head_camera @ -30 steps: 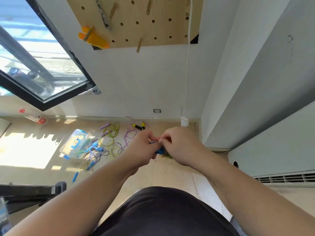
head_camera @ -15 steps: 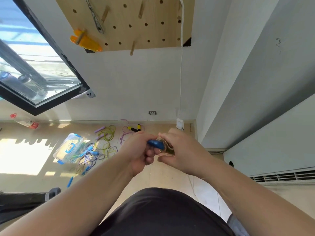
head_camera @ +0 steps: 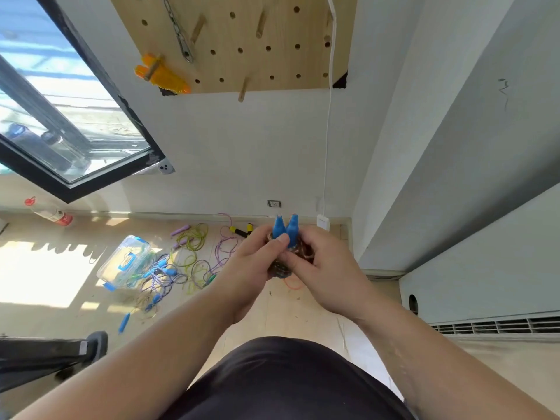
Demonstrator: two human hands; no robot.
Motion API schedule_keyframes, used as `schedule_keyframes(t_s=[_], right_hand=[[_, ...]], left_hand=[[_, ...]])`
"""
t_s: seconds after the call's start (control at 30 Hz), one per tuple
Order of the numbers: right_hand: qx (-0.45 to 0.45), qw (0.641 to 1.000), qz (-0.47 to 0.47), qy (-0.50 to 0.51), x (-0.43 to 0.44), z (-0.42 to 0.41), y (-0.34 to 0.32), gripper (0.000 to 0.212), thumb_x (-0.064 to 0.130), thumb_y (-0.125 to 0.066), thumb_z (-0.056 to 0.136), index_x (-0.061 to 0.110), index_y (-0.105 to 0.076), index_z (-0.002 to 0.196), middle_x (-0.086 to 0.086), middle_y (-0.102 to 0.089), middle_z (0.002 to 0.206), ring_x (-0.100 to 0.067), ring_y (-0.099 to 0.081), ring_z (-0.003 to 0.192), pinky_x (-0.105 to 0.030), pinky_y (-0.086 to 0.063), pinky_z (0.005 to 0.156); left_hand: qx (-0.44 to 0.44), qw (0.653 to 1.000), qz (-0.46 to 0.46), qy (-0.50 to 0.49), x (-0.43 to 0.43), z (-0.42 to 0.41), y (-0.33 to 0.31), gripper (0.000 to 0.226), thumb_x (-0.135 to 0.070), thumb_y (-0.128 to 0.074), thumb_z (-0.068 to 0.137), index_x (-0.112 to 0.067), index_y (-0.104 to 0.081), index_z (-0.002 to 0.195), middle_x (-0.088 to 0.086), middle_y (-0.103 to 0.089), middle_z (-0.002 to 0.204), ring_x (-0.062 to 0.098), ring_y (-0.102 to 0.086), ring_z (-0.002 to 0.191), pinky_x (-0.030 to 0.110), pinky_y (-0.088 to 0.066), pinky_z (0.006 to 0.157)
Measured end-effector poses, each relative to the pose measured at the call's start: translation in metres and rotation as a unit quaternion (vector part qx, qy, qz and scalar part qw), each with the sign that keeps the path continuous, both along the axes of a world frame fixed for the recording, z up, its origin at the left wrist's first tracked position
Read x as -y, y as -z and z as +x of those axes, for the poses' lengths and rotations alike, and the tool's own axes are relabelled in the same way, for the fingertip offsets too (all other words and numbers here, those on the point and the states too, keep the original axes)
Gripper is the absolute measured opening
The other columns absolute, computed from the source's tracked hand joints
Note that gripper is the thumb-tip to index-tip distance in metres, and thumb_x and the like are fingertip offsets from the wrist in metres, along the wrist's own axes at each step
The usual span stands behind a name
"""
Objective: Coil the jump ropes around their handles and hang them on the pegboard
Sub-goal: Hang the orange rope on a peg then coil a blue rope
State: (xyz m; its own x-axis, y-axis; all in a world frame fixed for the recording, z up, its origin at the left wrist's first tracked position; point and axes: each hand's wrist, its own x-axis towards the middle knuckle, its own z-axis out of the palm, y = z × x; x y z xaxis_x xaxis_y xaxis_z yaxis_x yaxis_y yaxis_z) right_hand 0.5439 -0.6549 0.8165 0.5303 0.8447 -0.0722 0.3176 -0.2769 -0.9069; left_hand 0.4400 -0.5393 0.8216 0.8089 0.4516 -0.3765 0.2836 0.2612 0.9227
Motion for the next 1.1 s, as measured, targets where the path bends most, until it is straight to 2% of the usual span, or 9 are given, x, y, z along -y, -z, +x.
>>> schedule_keyframes(t_s=[0.1,0.17,0.27,0.47,0.6,0.7,0.8,0.93,1.1], right_hand=[[0.007,0.997,-0.048,-0.055,0.006,0.008,-0.004,0.009,0.021,-0.067,0.096,0.017,-0.062,0.090,0.001,-0.055,0.074,-0.004,-0.049,0.064,-0.018,-0.039,0.060],[0.038,0.996,-0.076,-0.042,0.009,0.012,-0.002,0.015,0.024,-0.067,0.095,0.019,-0.063,0.082,-0.003,-0.060,0.071,-0.014,-0.051,0.063,-0.027,-0.041,0.060],[0.116,0.987,-0.108,-0.010,0.013,0.015,-0.003,0.013,0.030,-0.065,0.095,0.020,-0.072,0.092,0.002,-0.065,0.073,-0.016,-0.058,0.070,-0.033,-0.048,0.067],[0.183,0.974,-0.132,0.002,0.012,0.008,-0.007,0.011,0.033,-0.063,0.096,0.025,-0.063,0.088,0.009,-0.059,0.084,-0.009,-0.055,0.080,-0.029,-0.047,0.072],[0.236,0.963,-0.108,-0.068,0.009,0.004,-0.006,0.019,0.034,-0.058,0.098,0.024,-0.053,0.083,0.010,-0.048,0.082,-0.012,-0.049,0.078,-0.032,-0.043,0.071],[0.234,0.966,-0.074,-0.082,0.010,0.015,-0.009,0.017,0.031,-0.061,0.097,0.023,-0.060,0.082,0.010,-0.051,0.082,-0.011,-0.049,0.077,-0.031,-0.043,0.069],[0.143,0.990,0.006,-0.005,0.015,0.025,-0.014,0.008,0.022,-0.075,0.089,0.022,-0.073,0.081,0.012,-0.064,0.073,-0.009,-0.058,0.072,-0.022,-0.045,0.064],[0.026,0.997,0.062,0.045,0.019,0.021,-0.020,0.012,0.010,-0.081,0.083,0.021,-0.078,0.081,0.010,-0.066,0.068,-0.004,-0.059,0.065,-0.012,-0.042,0.060],[0.153,0.984,0.091,0.021,0.021,0.018,-0.023,0.013,0.012,-0.072,0.089,0.022,-0.078,0.093,0.020,-0.059,0.074,0.001,-0.057,0.079,-0.008,-0.038,0.070]], left_hand=[[-0.039,0.997,0.069,-0.013,-0.003,0.000,0.003,0.017,-0.025,-0.051,0.106,-0.015,-0.066,0.108,-0.004,-0.069,0.080,0.009,-0.063,0.071,0.029,-0.054,0.066],[-0.074,0.989,0.129,-0.002,-0.008,0.000,0.004,0.017,-0.030,-0.055,0.103,-0.017,-0.064,0.098,-0.009,-0.065,0.070,0.009,-0.058,0.066,0.029,-0.051,0.062],[-0.111,0.975,0.194,0.006,-0.013,-0.001,0.008,0.019,-0.036,-0.061,0.100,-0.019,-0.066,0.093,-0.001,-0.062,0.073,0.006,-0.054,0.061,0.024,-0.048,0.059],[-0.152,0.961,0.230,-0.018,-0.006,0.002,0.021,0.026,-0.046,-0.058,0.099,-0.023,-0.068,0.093,-0.001,-0.064,0.073,0.011,-0.057,0.061,0.031,-0.050,0.060],[-0.167,0.961,0.222,-0.019,-0.009,0.009,0.019,0.032,-0.043,-0.056,0.100,-0.017,-0.070,0.085,0.007,-0.067,0.076,0.017,-0.060,0.062,0.029,-0.048,0.053],[-0.186,0.943,0.272,0.054,-0.011,0.009,0.014,0.038,-0.044,-0.052,0.101,-0.015,-0.067,0.081,0.006,-0.068,0.077,0.025,-0.065,0.070,0.043,-0.057,0.062],[-0.160,0.934,0.299,0.111,-0.012,0.008,0.000,0.037,-0.043,-0.046,0.103,-0.019,-0.067,0.084,0.004,-0.065,0.082,0.024,-0.063,0.081,0.049,-0.055,0.077],[-0.104,0.939,0.285,0.162,-0.019,0.005,-0.014,0.040,-0.060,-0.056,0.078,-0.022,-0.068,0.083,0.004,-0.062,0.074,0.021,-0.060,0.070,0.051,-0.051,0.072],[-0.072,0.952,0.257,0.152,-0.017,0.007,-0.016,0.039,-0.058,-0.073,0.077,-0.021,-0.071,0.089,0.003,-0.060,0.069,0.016,-0.056,0.062,0.042,-0.048,0.063]])
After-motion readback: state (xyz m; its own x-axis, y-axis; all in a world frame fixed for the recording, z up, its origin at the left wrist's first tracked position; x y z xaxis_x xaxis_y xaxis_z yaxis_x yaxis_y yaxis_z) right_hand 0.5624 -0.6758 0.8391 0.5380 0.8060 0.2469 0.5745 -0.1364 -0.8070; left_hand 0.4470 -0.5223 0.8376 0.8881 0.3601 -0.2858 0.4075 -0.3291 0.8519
